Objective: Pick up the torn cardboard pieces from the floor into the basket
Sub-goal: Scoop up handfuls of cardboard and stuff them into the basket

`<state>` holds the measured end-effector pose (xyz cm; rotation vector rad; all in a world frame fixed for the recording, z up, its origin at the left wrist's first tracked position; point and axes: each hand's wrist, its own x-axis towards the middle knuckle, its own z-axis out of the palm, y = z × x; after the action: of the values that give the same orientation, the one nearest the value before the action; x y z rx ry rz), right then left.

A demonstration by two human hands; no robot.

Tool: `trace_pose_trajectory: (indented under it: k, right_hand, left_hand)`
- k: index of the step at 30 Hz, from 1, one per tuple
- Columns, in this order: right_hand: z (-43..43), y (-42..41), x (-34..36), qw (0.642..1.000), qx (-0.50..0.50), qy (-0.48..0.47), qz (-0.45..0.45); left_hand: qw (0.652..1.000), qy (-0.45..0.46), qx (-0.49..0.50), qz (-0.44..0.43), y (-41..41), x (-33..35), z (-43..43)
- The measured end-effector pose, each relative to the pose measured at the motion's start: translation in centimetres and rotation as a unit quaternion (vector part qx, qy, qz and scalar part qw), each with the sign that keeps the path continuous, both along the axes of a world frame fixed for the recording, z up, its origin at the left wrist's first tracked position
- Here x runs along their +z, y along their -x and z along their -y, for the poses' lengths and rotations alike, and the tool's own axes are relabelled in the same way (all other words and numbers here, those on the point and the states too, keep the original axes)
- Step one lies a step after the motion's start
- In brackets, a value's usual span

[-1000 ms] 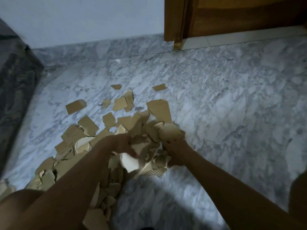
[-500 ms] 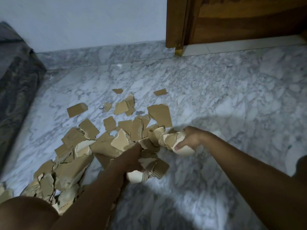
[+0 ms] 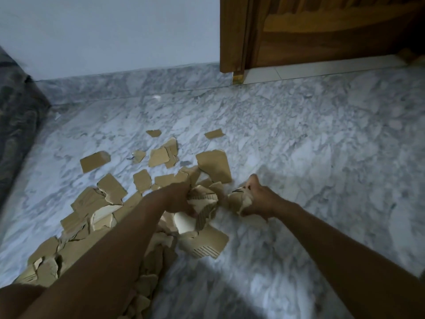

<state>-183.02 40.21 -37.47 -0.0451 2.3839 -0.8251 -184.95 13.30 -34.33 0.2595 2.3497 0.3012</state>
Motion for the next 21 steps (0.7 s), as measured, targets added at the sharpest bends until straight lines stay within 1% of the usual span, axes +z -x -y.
trace_pose_trajectory:
  k: [2,5,6,9,11,13,16,18,21]
  right_hand:
    - [-2.3,0.5,1.5,1.000,-0.001,-0.027,-0.002]
    - [-4.8,0.8,1.9,0.988,0.018,-0.143,-0.048]
    - [-5.5,0.4,1.4,0.984,0.018,-0.166,-0.062]
    - [-6.6,-2.5,-1.4,0.976,-0.007,-0.205,-0.068]
    - [-6.6,-4.4,-3.0,0.972,-0.032,-0.222,-0.076]
    - [-6.6,-4.9,-3.6,0.970,-0.045,-0.221,-0.092]
    - [-6.6,-3.9,-2.8,0.973,-0.059,-0.215,-0.058]
    - [-6.7,-2.5,-1.3,0.983,-0.100,-0.155,-0.022]
    - [-5.7,0.3,2.2,0.987,-0.142,-0.069,-0.031]
  left_hand:
    - [1.000,-0.016,-0.013,-0.018,1.3,0.0,-1.5]
    - [0.997,-0.019,-0.049,-0.051,2.2,-1.4,-4.5]
    - [0.996,-0.010,-0.061,-0.064,2.2,-2.1,-5.4]
    - [0.988,0.041,-0.102,-0.106,2.3,-5.7,-6.9]
    - [0.986,0.054,-0.100,-0.119,1.8,-6.7,-7.4]
    - [0.986,0.056,-0.090,-0.130,1.2,-6.4,-7.7]
    - [0.985,0.045,-0.071,-0.154,0.9,-5.9,-7.7]
    - [0.988,-0.005,-0.048,-0.147,0.9,-5.3,-7.4]
    - [0.985,-0.099,0.011,-0.141,1.3,-2.9,-6.6]
